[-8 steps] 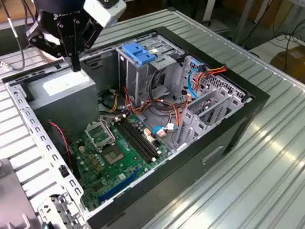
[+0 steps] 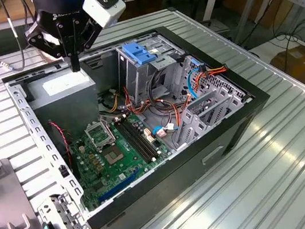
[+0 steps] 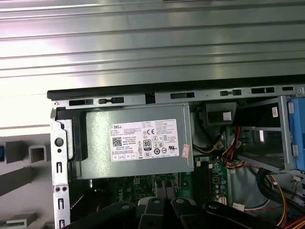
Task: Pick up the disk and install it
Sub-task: 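Reach for the disk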
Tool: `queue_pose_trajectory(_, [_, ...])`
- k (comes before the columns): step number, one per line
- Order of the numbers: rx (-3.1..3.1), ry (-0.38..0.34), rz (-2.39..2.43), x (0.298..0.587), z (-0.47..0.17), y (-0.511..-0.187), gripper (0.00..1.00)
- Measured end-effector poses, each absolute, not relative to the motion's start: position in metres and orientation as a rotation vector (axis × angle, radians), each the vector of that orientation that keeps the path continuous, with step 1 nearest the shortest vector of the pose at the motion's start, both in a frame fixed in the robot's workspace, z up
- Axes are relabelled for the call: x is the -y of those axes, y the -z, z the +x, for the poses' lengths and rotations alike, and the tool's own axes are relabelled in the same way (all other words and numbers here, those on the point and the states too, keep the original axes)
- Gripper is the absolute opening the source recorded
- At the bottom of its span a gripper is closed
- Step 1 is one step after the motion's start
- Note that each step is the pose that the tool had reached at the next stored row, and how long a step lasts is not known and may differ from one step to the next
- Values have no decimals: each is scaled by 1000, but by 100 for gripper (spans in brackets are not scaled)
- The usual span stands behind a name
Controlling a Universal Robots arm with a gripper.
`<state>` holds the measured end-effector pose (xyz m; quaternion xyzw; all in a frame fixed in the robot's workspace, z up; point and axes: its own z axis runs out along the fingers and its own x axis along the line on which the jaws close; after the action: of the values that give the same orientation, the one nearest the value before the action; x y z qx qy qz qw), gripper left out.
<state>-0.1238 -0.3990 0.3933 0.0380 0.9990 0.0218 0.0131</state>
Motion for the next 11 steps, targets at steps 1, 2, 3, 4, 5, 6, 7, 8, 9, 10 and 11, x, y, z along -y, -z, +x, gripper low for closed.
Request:
queue_pose_trajectory(1, [-3113,-68,118,399,-126,-393,11])
queue_pose_trajectory(2, [-3112,-68,118,399,-128,-393,11])
queue_pose_trajectory(3, [-3112,-68,118,399,-130,-393,11])
queue_pose_trajectory(4, [-3113,-68,118,399,-130,-393,11])
queue_pose_trajectory(5, [-3112,-68,118,399,-131,-393,11])
queue_pose_trajectory(6, [-3112,-68,118,399,-132,-393,11])
queue_pose_trajectory(7, [-3112,-68,118,399,-132,-393,11])
queue_pose_trajectory(8, [-3113,-68,118,399,-133,-393,11])
queue_pose_trajectory(9, [-3113,-68,118,399,-133,-393,11])
queue_pose_trajectory(10, [-3112,-68,118,399,-134,-393,11])
queue_pose_trajectory(11, [-3113,-68,118,399,-135,-393,11])
